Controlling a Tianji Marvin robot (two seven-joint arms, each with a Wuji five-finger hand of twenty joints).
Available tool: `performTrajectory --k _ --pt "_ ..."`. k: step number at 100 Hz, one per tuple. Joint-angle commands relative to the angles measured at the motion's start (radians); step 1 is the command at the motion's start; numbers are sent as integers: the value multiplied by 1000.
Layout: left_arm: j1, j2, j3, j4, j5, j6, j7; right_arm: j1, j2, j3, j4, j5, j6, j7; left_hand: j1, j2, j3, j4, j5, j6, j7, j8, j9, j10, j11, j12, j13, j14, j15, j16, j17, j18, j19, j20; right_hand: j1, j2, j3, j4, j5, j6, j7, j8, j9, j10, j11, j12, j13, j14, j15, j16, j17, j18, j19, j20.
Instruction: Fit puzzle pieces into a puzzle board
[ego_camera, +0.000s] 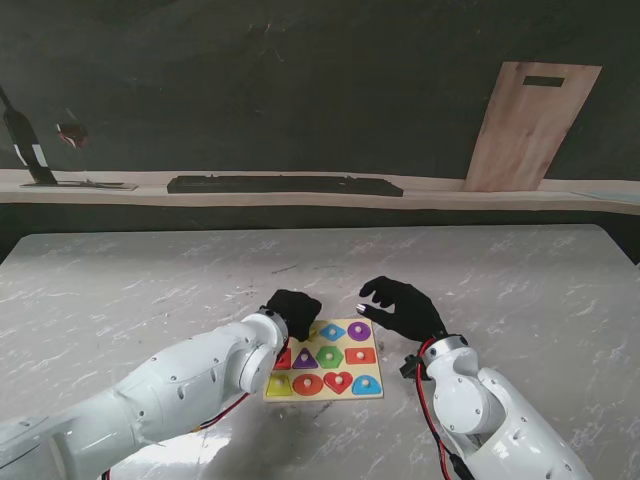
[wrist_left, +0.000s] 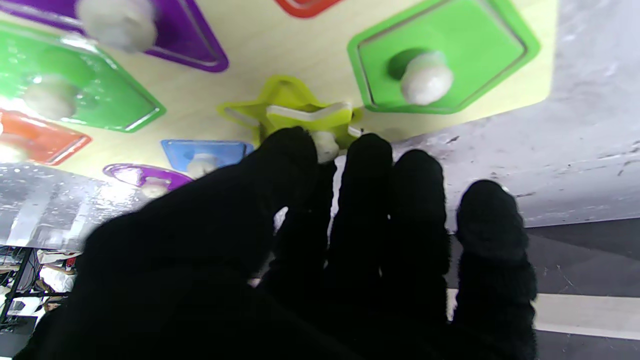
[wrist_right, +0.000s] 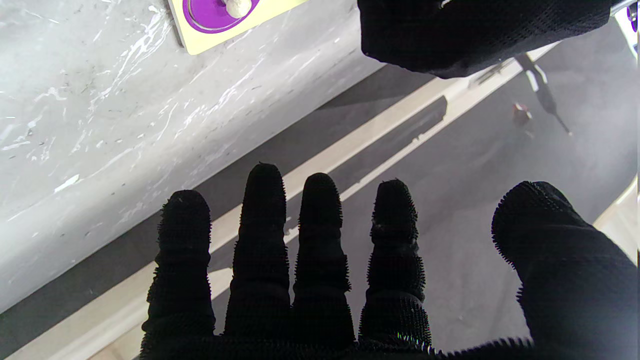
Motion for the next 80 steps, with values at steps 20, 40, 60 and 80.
performTrajectory --k 20,40,60,80 --pt "-2 -15 6 7 -15 11 -3 -6 -6 -2 -5 -3 0 0 7 -12 69 44 21 20 28 0 23 62 33 -12 67 4 39 -2 31 61 48 22 2 23 -7 41 8 -10 13 8 23 -6 12 7 18 -2 14 9 -11 5 17 9" --pt "-5 -26 14 10 -25 44 -7 -6 -6 -2 -5 -2 0 0 11 -14 69 41 27 30 24 -6 24 71 37 -23 73 4 37 -14 38 70 46 20 2 24 -7 41 8 -10 13 8 23 -6 12 7 18 -3 14 9 -11 5 17 9" --pt "-1 -34 14 3 -34 91 -13 -7 -6 -1 -5 -4 -1 -4 15 -26 63 42 54 66 12 -30 46 82 46 -57 110 5 24 -52 88 89 27 -4 2 23 -8 40 10 -11 13 8 24 -6 12 7 19 -2 14 9 -11 5 17 9" --pt "11 -30 1 -20 -57 117 -35 -9 -6 2 -7 -7 -2 -8 44 -22 6 21 69 77 -11 -67 46 83 20 -94 112 3 -16 -92 104 98 -19 -49 2 22 -7 40 12 -10 13 8 23 -6 12 7 19 -2 14 9 -11 5 16 9"
